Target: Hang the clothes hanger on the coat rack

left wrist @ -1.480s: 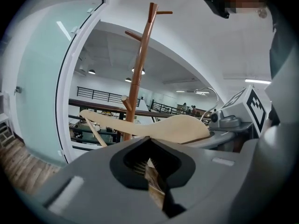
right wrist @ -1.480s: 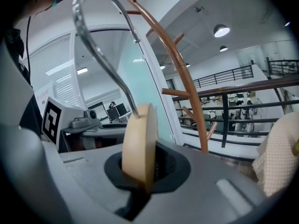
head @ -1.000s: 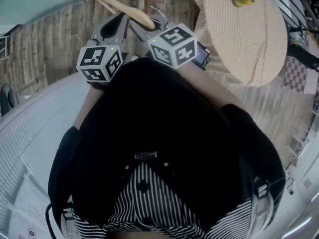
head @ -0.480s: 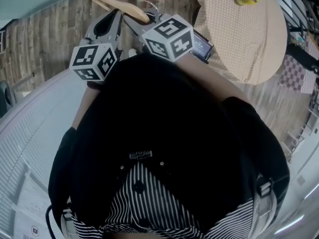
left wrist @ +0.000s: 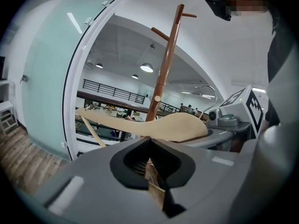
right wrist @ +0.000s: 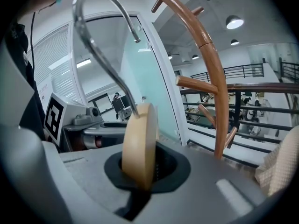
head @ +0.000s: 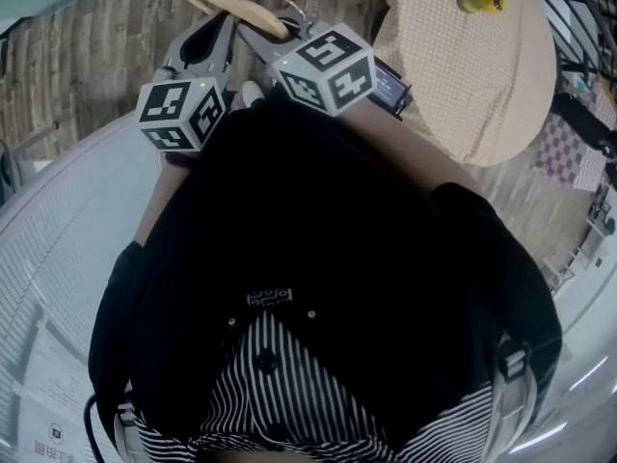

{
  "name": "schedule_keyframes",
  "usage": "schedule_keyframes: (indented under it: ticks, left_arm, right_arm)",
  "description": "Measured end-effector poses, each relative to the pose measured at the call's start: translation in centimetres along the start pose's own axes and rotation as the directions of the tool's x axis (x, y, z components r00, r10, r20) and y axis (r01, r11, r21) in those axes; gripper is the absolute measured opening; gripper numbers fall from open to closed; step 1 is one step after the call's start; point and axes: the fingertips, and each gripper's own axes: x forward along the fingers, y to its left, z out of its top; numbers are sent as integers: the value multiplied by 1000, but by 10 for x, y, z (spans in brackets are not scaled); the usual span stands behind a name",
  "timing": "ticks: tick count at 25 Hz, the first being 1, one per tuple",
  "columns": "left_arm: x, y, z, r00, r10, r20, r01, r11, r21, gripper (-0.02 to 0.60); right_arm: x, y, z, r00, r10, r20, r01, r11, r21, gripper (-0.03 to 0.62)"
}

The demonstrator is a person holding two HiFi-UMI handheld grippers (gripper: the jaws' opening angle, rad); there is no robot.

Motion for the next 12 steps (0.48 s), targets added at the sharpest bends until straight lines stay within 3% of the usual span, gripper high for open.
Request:
schedule_keyframes:
  ticks: [12]
  left_arm:
    - [16, 2, 6, 1000, 4, -2, -4, 1000, 10, 3]
  right_arm:
    - [2, -16, 6, 1000, 8, 6, -8, 1000, -16, 2]
